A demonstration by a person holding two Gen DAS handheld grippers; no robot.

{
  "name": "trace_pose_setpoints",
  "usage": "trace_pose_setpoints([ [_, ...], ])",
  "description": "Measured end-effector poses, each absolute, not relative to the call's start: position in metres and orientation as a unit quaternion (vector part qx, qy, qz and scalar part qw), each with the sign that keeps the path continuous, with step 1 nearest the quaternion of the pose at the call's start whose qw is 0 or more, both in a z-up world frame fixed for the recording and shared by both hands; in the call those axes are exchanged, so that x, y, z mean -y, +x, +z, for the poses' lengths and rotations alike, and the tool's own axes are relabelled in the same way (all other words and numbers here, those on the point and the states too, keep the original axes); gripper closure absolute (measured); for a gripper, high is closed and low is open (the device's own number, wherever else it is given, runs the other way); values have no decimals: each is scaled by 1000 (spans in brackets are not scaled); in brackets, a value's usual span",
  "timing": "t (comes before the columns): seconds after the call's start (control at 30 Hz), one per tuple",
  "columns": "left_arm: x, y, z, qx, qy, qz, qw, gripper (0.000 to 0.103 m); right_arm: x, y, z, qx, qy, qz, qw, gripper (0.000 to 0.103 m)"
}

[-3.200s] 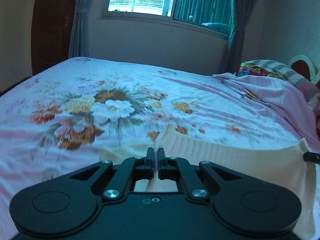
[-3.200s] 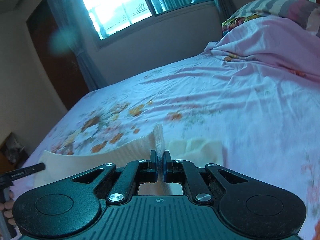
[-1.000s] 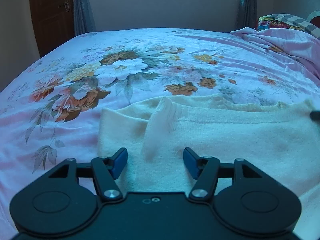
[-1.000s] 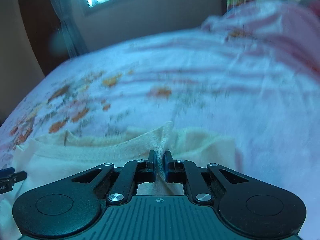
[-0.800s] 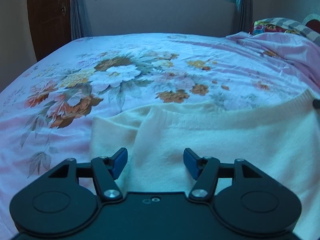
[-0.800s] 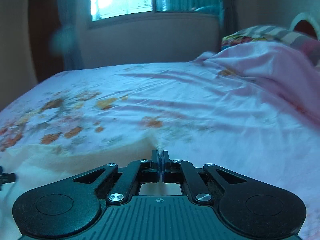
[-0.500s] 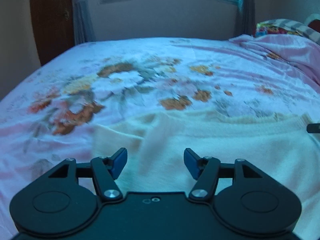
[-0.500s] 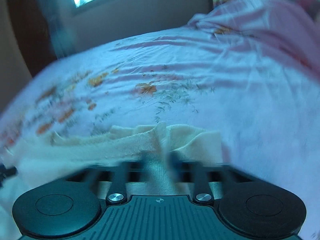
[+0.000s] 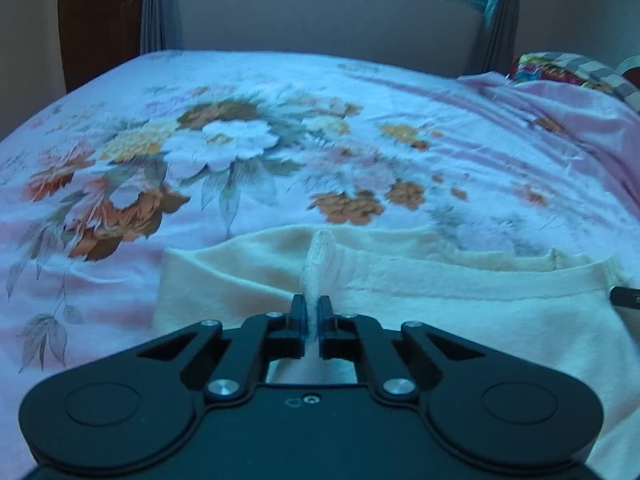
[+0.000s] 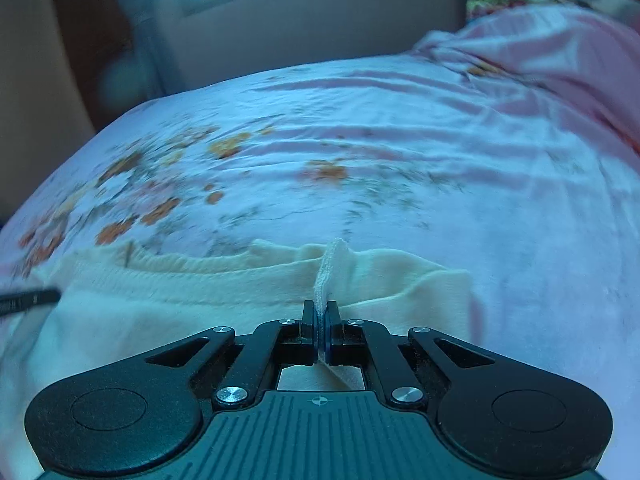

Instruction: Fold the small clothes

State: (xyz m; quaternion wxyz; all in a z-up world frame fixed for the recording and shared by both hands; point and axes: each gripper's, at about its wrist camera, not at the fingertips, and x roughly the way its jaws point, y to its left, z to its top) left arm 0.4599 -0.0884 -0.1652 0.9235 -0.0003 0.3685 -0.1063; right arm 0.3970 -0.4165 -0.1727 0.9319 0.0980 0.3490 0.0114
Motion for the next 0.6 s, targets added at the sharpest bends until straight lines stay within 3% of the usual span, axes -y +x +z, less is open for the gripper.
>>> trace_pose_setpoints([
  [0.27, 95, 453, -137, -310, -18, -110, 944, 100, 419, 383, -138, -264, 94, -21, 960, 101],
  [0.4, 104, 474, -167, -358, 30, -73, 931, 100, 428, 403, -164, -322, 79, -67, 941, 101],
  [0.43, 105, 476, -177, -371, 43, -64, 926, 95, 429, 411, -179, -360, 74, -73, 927, 101],
  [0.53, 105, 463, -175, -356, 73, -56, 930, 80, 424, 408, -182, -355, 59, -79, 930, 100],
  [0.6, 98, 452, -165, -351, 68, -62, 932, 79, 428, 399, -170, -350, 81, -85, 929, 100],
])
